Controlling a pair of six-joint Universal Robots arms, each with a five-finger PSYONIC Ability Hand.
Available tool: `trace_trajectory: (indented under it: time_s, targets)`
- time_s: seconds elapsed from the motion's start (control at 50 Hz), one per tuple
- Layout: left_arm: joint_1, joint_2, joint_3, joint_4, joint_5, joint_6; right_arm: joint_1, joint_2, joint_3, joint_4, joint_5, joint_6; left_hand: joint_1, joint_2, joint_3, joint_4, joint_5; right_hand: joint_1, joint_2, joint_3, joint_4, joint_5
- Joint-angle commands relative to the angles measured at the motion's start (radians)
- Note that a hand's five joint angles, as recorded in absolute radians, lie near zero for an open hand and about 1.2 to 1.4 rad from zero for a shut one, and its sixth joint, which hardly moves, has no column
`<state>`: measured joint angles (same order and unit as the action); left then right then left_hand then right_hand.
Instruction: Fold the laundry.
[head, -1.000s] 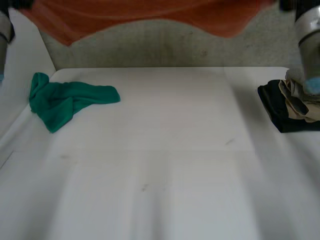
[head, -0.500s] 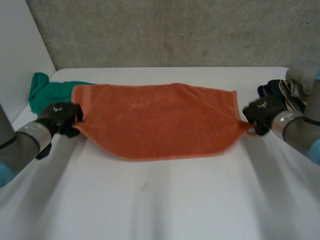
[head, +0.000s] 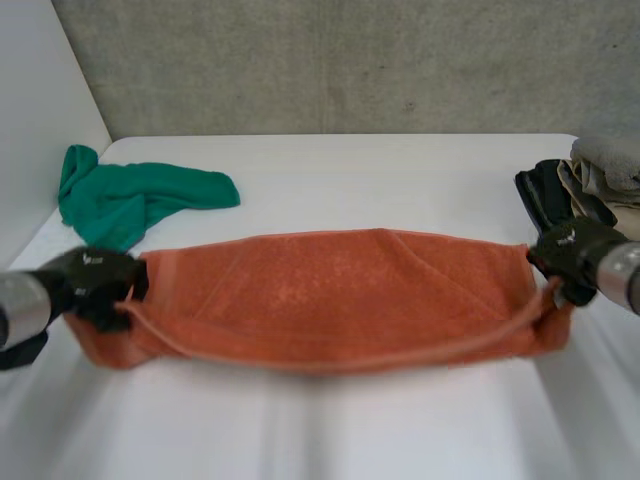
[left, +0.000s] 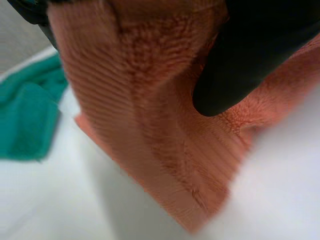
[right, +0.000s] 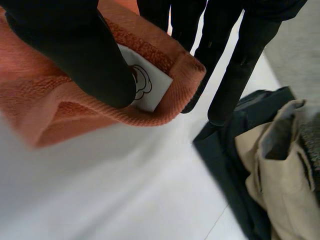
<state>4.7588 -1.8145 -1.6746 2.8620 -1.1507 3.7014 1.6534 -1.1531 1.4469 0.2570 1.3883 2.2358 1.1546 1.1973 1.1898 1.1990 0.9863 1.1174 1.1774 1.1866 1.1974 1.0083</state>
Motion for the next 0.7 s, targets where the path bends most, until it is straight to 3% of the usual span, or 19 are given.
trace_trajectory:
  time_s: [0.02,0.16,0.32,0.56,0.58,0.6,0.62,0.66,0.7]
  targets:
    - [-0.091,-0.259,0.310,0.164,-0.165,-0.124,0.058,0.171,-0.149,-0.234,0.063,0.157,0.242,0.199,0.207,0.197,0.235,0.279,0.219,0.210,0.199,0.213]
    - [-0.137,-0.486,0.597,0.094,-0.276,-0.127,0.104,0.358,-0.325,-0.314,0.132,0.191,0.242,0.199,0.207,0.197,0.235,0.279,0.219,0.210,0.199,0.213]
    - [-0.145,-0.655,0.815,0.016,-0.320,-0.109,0.123,0.506,-0.508,-0.334,0.244,0.171,0.242,0.199,0.207,0.197,0.235,0.279,0.219,0.210,0.199,0.213]
    - [-0.149,-0.668,0.831,0.111,-0.230,-0.136,0.144,0.559,-0.530,-0.450,0.224,0.099,0.242,0.199,0.207,0.197,0.235,0.279,0.219,0.210,0.199,0.213]
    - [-0.151,-0.661,0.822,0.121,-0.224,-0.143,0.144,0.558,-0.527,-0.462,0.225,0.097,0.102,0.060,0.067,0.058,0.096,0.162,0.102,0.093,0.082,0.097]
    - [-0.151,-0.651,0.800,0.137,-0.210,-0.153,0.147,0.555,-0.520,-0.479,0.233,0.100,-0.358,-0.401,-0.393,-0.403,-0.364,-0.534,-0.594,-0.603,-0.614,-0.599]
    - [-0.152,-0.643,0.790,0.146,-0.207,-0.153,0.151,0.552,-0.516,-0.486,0.239,0.102,-0.595,-0.638,-0.630,-0.640,-0.602,-0.785,-0.845,-0.854,-0.865,-0.850]
    - [-0.152,-0.626,0.765,0.160,-0.202,-0.159,0.155,0.544,-0.511,-0.489,0.261,0.110,-0.931,-0.974,-0.966,-0.975,-0.937,-0.943,-1.003,-1.012,-1.023,-1.008]
    - [-0.151,-0.600,0.730,0.189,-0.210,-0.161,0.158,0.524,-0.496,-0.486,0.282,0.128,-0.980,-1.023,-1.015,-1.024,-0.986,-0.943,-1.003,-1.012,-1.023,-1.008]
